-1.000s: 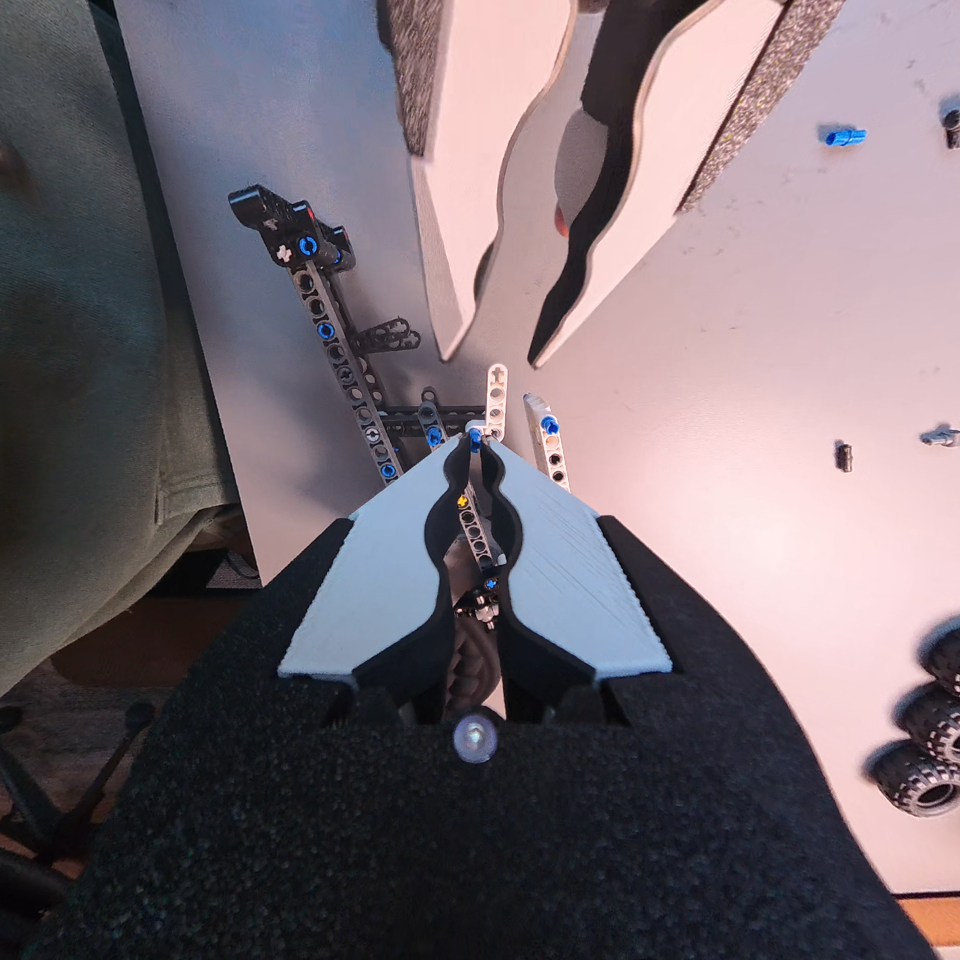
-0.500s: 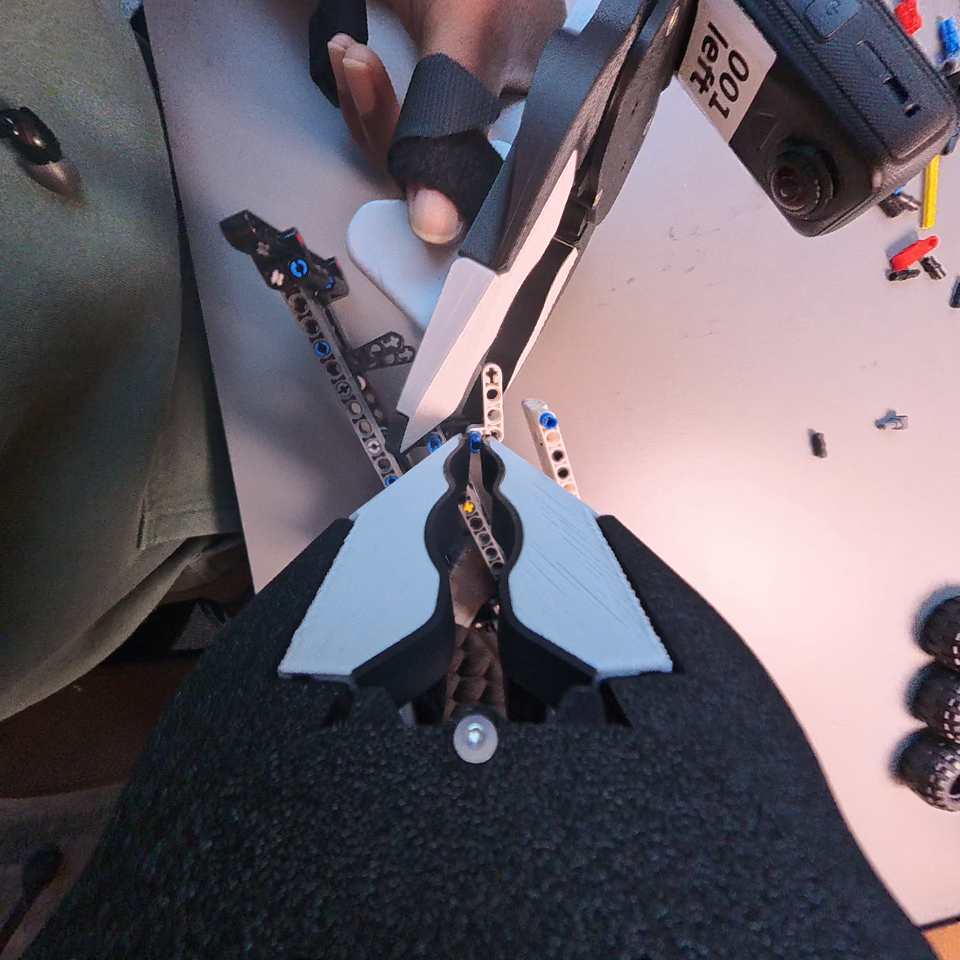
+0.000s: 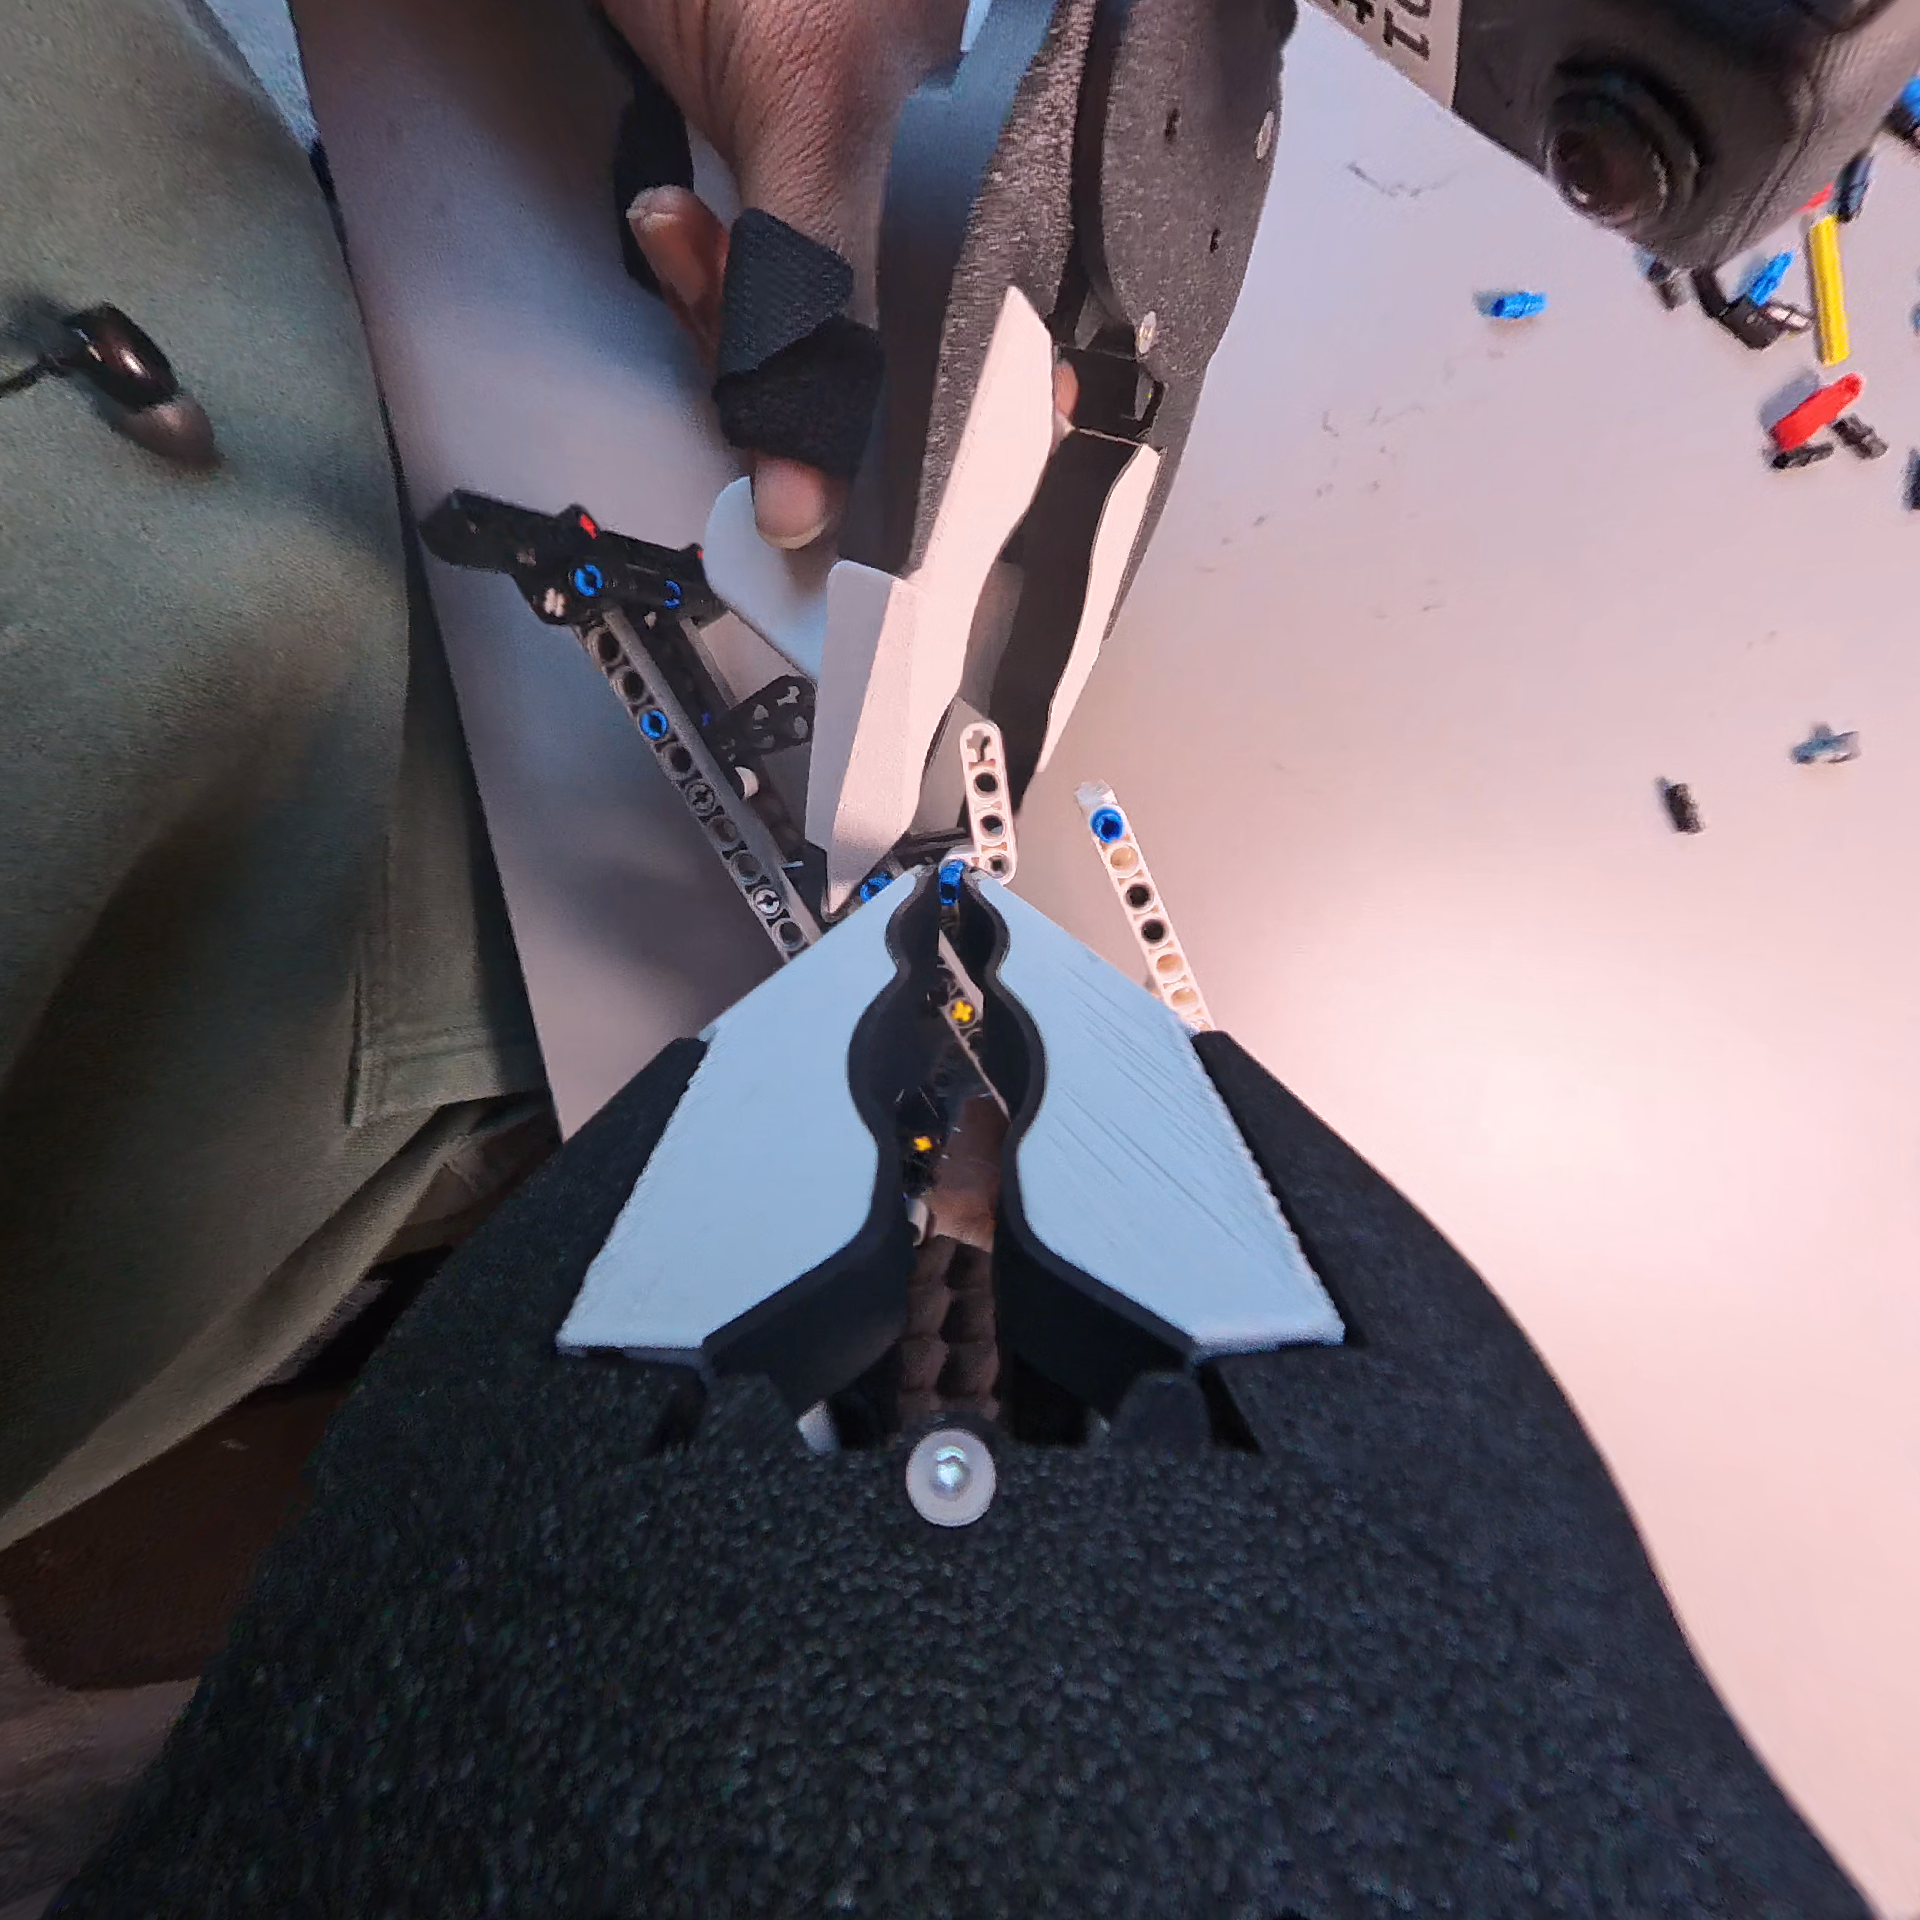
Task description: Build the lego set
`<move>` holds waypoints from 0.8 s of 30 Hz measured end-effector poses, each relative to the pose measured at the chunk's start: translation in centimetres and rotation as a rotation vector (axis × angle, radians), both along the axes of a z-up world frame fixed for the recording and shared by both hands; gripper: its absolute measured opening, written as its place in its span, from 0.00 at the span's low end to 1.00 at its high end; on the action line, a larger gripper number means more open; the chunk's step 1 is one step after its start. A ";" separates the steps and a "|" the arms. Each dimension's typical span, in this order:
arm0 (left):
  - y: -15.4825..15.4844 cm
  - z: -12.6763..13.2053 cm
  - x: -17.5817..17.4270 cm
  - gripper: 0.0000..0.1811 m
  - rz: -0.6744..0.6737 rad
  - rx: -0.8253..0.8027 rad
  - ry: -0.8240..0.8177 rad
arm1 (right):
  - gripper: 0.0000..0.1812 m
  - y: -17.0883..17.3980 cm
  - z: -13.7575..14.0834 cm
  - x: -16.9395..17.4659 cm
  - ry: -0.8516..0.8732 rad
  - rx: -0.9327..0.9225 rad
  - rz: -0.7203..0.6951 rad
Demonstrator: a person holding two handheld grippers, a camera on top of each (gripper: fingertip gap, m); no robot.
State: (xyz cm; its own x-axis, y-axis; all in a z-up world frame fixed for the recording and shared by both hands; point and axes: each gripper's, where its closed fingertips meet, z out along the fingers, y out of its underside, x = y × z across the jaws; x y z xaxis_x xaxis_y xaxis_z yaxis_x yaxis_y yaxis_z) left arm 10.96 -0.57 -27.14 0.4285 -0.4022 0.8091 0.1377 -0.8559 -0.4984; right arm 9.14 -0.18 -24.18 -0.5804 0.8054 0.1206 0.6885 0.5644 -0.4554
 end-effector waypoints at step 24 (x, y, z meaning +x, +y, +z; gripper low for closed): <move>0.8 -0.1 -0.5 0.28 0.046 0.107 0.164 | 0.01 0.8 0.0 -0.2 -0.120 0.091 0.034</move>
State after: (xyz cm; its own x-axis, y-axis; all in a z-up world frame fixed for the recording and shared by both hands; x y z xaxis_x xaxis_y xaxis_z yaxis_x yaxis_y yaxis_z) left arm 10.44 0.19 -27.28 0.5707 -0.4590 0.6809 0.0848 -0.7918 -0.6049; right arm 8.93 0.62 -24.15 -0.6216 0.7741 0.1200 0.7148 0.6232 -0.3173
